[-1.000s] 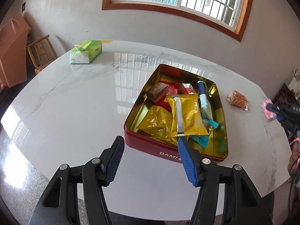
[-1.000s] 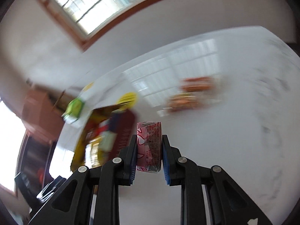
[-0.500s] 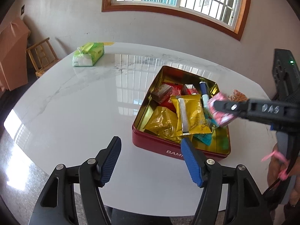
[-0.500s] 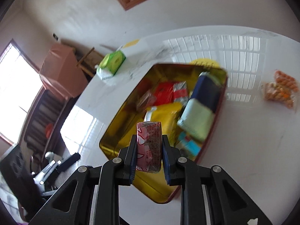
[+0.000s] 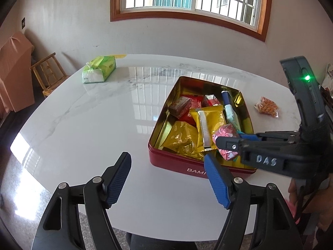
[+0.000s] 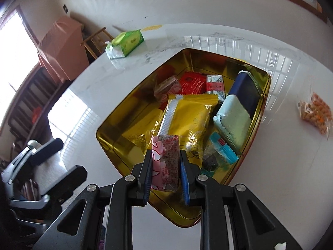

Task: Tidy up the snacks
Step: 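Carry the pink box with the right gripper into the tin and release, then move the left gripper to the red-printed dough-twist packet and grasp it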

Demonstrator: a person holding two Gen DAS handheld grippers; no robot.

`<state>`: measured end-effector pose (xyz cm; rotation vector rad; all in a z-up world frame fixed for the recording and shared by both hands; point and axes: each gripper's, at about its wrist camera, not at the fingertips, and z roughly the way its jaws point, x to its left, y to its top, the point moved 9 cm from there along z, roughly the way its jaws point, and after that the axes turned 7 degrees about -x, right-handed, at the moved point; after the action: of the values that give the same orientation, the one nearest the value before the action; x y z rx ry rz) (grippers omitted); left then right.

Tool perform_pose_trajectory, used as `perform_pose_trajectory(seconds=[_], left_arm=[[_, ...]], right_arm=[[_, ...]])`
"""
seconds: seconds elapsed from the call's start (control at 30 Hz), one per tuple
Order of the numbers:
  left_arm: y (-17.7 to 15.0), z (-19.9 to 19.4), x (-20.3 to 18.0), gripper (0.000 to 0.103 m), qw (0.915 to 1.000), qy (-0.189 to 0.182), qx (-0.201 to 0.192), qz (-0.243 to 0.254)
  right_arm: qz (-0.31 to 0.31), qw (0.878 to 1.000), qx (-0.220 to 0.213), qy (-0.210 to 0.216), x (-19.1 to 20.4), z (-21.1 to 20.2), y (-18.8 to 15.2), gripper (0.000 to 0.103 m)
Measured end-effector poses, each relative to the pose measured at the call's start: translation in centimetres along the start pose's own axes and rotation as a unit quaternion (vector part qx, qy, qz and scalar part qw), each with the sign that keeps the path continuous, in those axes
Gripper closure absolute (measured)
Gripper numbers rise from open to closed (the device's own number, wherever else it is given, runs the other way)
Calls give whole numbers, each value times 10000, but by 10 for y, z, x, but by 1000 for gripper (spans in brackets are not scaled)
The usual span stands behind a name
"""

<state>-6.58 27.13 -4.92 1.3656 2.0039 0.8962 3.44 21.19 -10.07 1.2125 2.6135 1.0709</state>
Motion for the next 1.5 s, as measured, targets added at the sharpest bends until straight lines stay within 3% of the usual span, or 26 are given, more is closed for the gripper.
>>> perform_pose_trajectory(seconds=[0.4,0.53,0.67,0.77,0.87,1.03,1.2,1.27,1.4,1.5], left_arm=[[-4,3,0,30,10000,-16,90,-23],[-5,4,-3,30,9999,8,122,18],[-6,3,-7,30,9999,16,143,81],[-4,2,-12,30,9998,11,135,168],[-2,-1,-20,30,9996,-65,120,260],[5,-4,-58,30,9956,-658,310,589],[24,-3,-112,30,9859,-1230,380,1071],[36,-2,-141,30,9776,-1607,341,1318],[68,15,-202,30,9559,-2223,154,1911],[80,44,-244,30,9352,-2503,361,2479]], right_arm=[[7,9997,-244,1,-3,-8,7,78],[324,9969,-666,247,-13,-29,15,68],[570,9930,-1027,157,-39,-50,13,58],[844,9888,-1224,-159,-81,-69,3,51],[1204,9822,-1242,-737,-141,-87,-21,48],[1678,9624,-1187,-1778,-240,-125,-66,47],[2005,9417,-1186,-2427,-313,-161,-106,38],[2131,9363,-1215,-2513,-332,-170,-115,37],[2344,9319,-1296,-2444,-351,-173,-124,33],[2420,9328,-1401,-2274,-357,-174,-129,30]])
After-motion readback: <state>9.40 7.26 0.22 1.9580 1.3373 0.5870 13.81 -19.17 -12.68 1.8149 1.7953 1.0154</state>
